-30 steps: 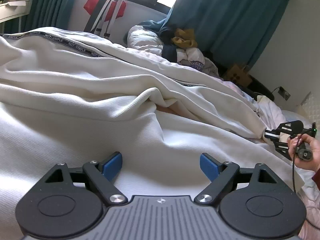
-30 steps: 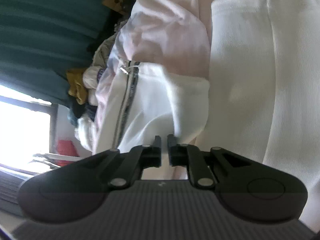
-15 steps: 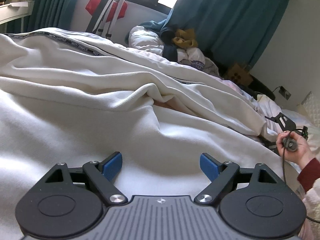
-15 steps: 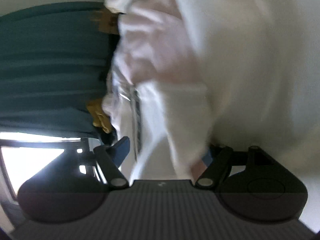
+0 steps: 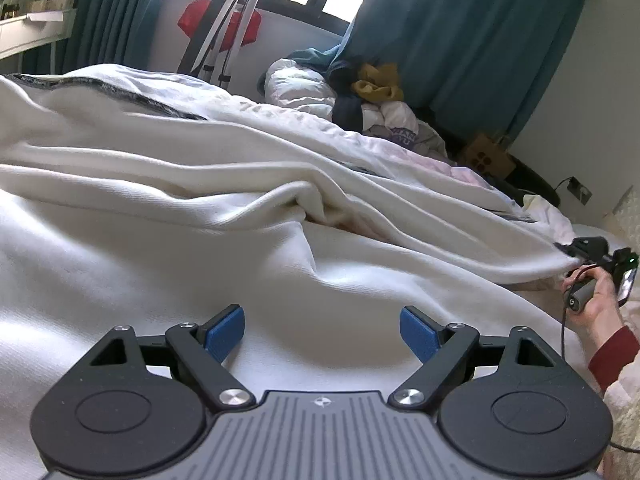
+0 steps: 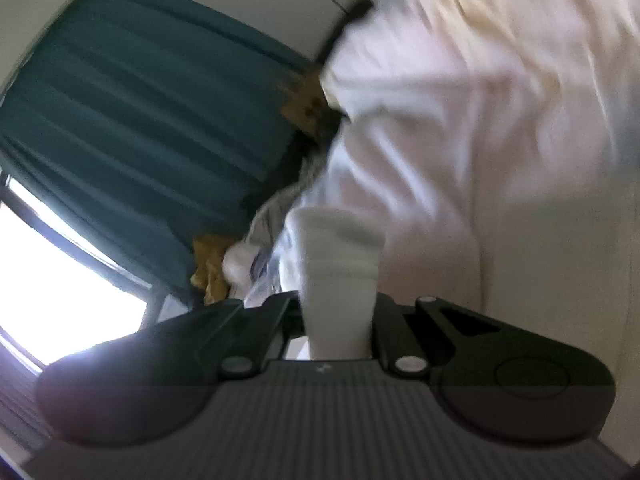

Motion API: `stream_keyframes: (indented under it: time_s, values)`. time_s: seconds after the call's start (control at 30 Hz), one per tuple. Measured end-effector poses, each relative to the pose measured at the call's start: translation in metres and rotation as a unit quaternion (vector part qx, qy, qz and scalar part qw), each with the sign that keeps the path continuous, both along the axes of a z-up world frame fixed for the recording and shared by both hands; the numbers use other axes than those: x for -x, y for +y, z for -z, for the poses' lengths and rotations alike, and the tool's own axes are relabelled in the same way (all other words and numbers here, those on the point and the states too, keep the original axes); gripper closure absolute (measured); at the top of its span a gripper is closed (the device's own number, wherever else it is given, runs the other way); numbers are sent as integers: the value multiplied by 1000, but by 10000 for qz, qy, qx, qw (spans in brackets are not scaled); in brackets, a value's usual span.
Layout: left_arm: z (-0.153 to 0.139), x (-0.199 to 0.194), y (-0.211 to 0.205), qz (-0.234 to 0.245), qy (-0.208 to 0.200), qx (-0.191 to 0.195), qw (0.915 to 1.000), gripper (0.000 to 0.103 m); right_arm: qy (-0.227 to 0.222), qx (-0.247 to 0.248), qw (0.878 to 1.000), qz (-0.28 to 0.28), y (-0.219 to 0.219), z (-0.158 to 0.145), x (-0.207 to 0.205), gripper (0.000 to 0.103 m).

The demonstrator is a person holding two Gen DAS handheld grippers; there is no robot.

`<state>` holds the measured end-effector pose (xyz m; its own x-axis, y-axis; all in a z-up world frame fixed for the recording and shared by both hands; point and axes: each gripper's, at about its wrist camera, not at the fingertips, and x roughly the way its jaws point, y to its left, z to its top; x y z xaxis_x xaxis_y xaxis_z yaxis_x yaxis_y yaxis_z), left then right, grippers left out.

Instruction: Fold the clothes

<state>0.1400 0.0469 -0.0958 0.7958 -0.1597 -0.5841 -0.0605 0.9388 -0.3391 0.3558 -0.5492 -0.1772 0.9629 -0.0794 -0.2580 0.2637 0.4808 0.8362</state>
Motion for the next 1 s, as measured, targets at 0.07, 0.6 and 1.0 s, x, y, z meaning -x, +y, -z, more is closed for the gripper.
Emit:
stream_keyframes:
  time_s: [0.07, 0.6, 1.0]
  values:
    - [0, -1, -1, 17, 44, -9, 10000, 17, 143, 342, 9992, 149, -4, -1, -1, 97]
    - [-24, 11, 1, 9, -189, -29, 9998, 17, 1445, 1433, 9788, -231, 18, -20, 25, 33]
    - [-66, 69, 36, -482, -242, 436, 9976, 17, 1344, 2069, 9599, -1333, 57, -81, 134, 29]
